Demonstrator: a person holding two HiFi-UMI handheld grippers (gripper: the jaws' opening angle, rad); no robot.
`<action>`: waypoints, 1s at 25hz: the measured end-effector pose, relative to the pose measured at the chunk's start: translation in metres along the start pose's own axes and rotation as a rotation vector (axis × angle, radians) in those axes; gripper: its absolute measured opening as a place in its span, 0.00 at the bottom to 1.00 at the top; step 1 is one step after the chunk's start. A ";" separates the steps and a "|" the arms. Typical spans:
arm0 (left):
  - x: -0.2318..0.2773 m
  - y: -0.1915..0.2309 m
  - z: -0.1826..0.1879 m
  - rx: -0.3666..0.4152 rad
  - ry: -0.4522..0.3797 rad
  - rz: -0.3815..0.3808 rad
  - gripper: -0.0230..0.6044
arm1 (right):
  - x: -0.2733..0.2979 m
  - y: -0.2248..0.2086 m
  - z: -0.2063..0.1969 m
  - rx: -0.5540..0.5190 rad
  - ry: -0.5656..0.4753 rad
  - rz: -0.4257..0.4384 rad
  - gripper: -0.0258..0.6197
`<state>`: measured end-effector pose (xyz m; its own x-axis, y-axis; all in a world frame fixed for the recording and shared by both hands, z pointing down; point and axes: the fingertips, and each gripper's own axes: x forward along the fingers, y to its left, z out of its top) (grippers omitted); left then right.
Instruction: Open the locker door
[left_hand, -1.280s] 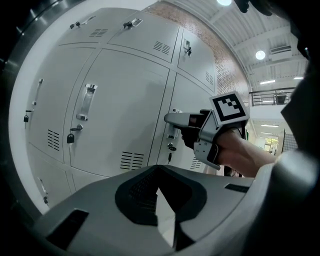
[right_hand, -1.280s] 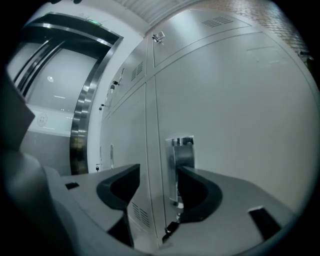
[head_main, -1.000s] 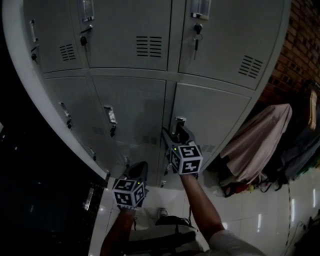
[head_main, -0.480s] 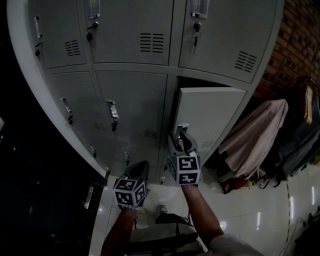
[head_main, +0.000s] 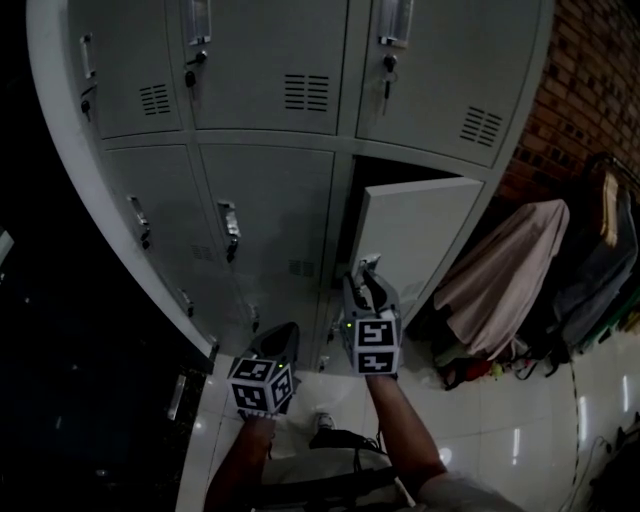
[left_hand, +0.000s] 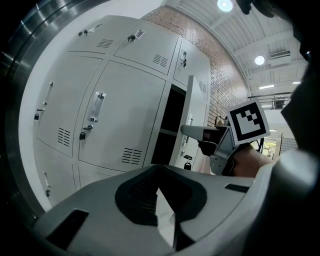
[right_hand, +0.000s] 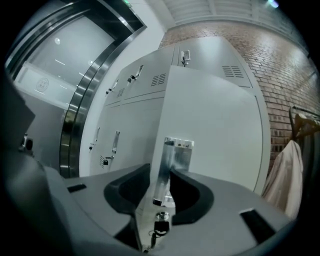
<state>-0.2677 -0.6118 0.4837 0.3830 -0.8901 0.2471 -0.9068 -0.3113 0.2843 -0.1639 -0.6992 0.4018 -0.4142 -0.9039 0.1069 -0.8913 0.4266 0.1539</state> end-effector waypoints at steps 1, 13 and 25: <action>-0.001 -0.002 0.000 0.002 0.000 -0.003 0.03 | -0.003 -0.001 0.000 0.003 0.001 0.000 0.26; -0.008 -0.053 -0.016 0.033 0.025 -0.086 0.03 | -0.060 -0.008 -0.006 0.028 -0.006 -0.011 0.28; -0.020 -0.113 -0.044 0.048 0.063 -0.185 0.03 | -0.134 -0.036 -0.016 0.016 -0.003 -0.075 0.24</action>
<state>-0.1652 -0.5439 0.4875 0.5524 -0.7944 0.2525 -0.8269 -0.4841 0.2861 -0.0730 -0.5930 0.3971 -0.3465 -0.9335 0.0922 -0.9228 0.3569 0.1453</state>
